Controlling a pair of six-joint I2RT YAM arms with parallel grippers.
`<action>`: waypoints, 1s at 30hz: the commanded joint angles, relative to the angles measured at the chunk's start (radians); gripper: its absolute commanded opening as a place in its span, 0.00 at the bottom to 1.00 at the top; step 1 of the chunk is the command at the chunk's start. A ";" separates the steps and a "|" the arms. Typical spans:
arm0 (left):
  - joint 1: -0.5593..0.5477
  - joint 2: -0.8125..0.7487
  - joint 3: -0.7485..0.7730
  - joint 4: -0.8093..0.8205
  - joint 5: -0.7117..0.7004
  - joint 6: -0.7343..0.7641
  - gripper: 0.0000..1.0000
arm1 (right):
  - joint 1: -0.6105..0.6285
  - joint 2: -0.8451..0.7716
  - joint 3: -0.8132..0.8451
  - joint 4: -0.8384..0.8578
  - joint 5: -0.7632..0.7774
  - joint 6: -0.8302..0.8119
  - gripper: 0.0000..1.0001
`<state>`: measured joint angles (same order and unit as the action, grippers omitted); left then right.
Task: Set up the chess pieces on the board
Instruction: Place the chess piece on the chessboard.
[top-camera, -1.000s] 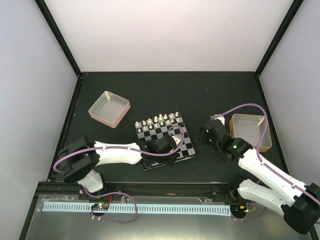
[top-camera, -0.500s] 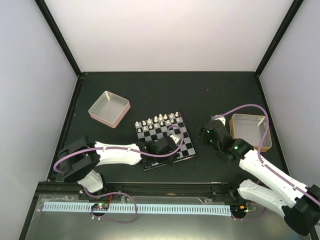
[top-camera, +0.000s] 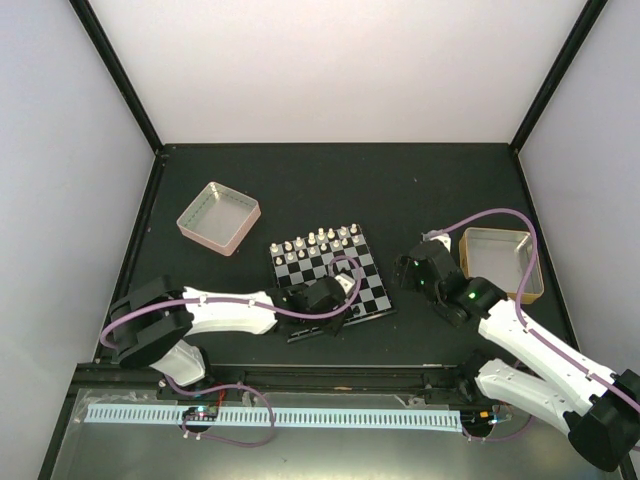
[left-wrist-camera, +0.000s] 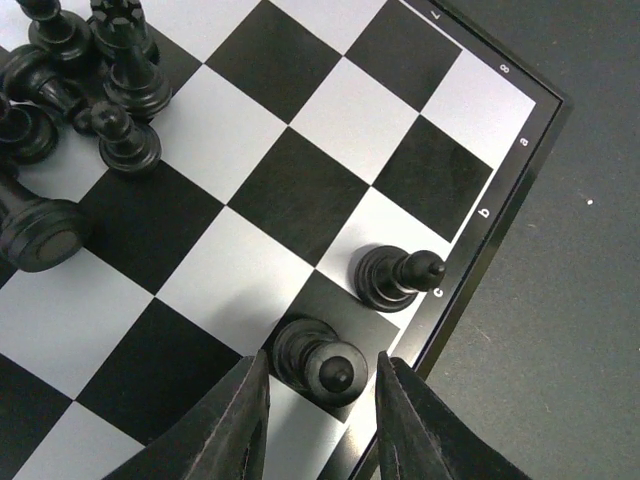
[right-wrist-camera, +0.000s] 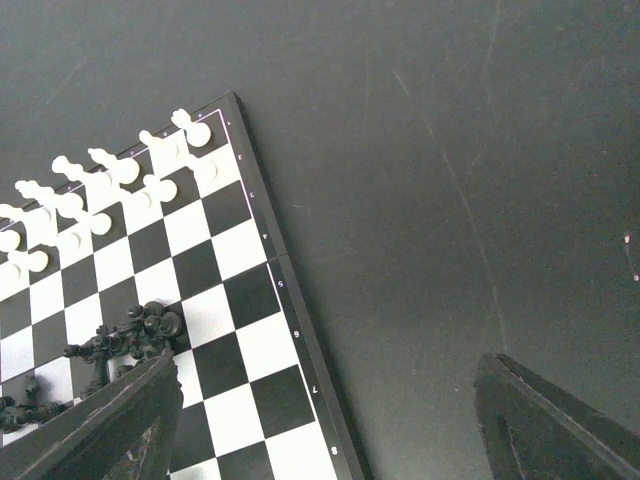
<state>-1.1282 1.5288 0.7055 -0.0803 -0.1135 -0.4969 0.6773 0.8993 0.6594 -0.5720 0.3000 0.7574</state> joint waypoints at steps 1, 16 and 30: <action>-0.005 -0.011 0.053 -0.004 0.016 0.019 0.31 | -0.006 -0.012 0.003 -0.010 0.000 -0.007 0.81; 0.011 0.079 0.123 -0.065 0.022 0.039 0.25 | -0.006 -0.010 -0.001 -0.008 -0.010 -0.009 0.80; 0.017 0.006 0.136 -0.129 0.038 0.041 0.27 | -0.006 -0.004 0.000 -0.003 -0.023 -0.012 0.80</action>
<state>-1.1202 1.5894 0.7967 -0.1658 -0.0853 -0.4664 0.6773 0.8974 0.6594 -0.5766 0.2798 0.7570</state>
